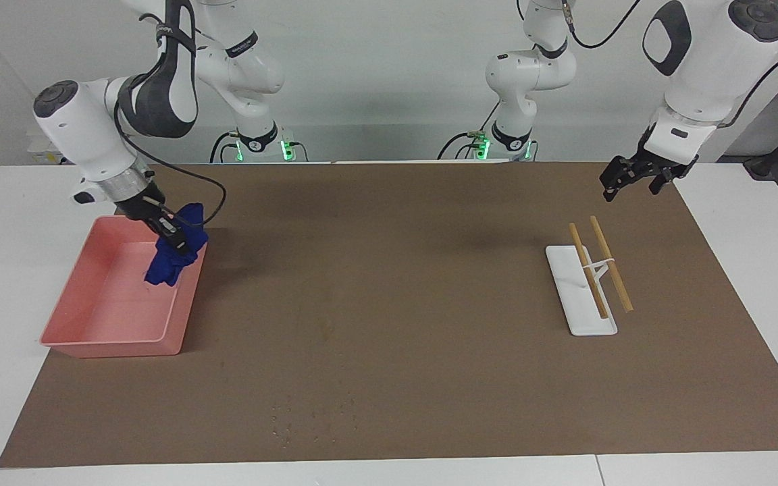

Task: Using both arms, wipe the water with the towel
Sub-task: 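Carry the towel into the pink bin and release it with the right gripper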

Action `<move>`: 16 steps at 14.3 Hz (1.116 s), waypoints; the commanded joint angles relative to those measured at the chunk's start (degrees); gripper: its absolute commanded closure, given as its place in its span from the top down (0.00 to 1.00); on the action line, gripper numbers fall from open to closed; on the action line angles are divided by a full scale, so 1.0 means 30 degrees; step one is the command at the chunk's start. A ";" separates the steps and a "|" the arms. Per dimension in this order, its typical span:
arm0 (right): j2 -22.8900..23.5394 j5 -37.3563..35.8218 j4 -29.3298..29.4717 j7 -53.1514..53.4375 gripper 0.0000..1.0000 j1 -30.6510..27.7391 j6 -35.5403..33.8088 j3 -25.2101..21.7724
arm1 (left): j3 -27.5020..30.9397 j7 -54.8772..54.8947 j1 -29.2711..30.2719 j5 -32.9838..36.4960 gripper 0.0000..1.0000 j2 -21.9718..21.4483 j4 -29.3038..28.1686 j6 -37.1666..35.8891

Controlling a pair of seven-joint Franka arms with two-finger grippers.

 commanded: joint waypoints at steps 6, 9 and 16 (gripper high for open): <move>0.2964 -0.3472 -0.0354 -0.3932 0.00 -0.2854 0.1933 0.0316 | 0.0074 0.0153 -0.0474 -0.1043 1.00 -0.0390 0.0265 -0.0102; 0.3638 -0.3980 -0.1026 -0.3902 0.00 -0.2913 0.2959 0.0316 | 0.0074 0.0007 -0.0825 -0.1073 1.00 -0.0801 0.0236 -0.0600; 0.3612 -0.4479 -0.0591 -0.4488 1.00 -0.2709 0.2057 0.0404 | 0.0132 -0.0024 -0.0797 -0.0985 1.00 -0.1065 0.0266 -0.1214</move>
